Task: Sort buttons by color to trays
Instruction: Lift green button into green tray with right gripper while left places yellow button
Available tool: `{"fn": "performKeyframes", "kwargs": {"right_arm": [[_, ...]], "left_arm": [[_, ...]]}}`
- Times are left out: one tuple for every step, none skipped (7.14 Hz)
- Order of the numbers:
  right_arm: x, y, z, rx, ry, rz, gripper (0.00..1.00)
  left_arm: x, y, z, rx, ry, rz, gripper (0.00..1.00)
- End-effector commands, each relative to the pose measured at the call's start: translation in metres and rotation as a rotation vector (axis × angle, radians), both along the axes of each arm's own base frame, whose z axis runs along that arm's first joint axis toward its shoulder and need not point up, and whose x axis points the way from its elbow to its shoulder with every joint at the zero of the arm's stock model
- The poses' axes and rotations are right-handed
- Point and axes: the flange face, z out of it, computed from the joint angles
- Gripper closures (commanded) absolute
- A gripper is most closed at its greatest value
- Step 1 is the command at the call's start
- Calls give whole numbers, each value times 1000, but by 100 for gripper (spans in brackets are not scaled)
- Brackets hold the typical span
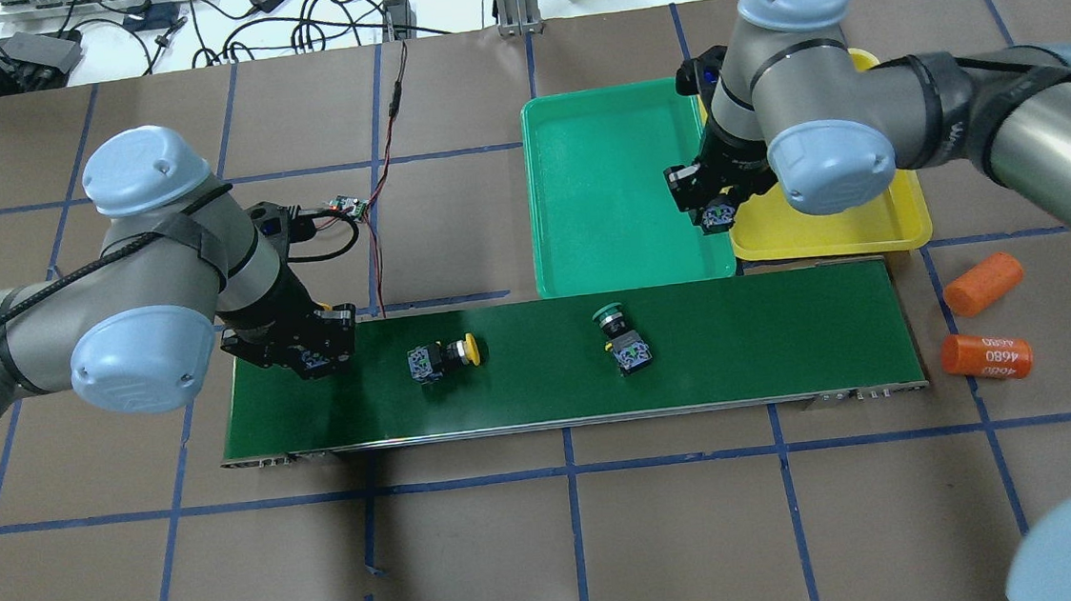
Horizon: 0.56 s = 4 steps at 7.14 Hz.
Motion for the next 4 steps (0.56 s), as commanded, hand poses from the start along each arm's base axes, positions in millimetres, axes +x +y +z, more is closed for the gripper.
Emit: {"fn": "performKeyframes", "kwargs": {"right_arm": [[13, -36, -35, 34, 11, 15, 27], [11, -32, -39, 80, 14, 12, 0], [10, -28, -35, 108, 11, 10, 0], [8, -22, -20, 106, 6, 9, 0]], "left_arm": [[-1, 7, 0, -31, -18, 0, 0], [0, 3, 15, -65, -20, 1, 0], [1, -15, 42, -100, -23, 2, 0], [2, -32, 84, -102, -22, -5, 0]]}}
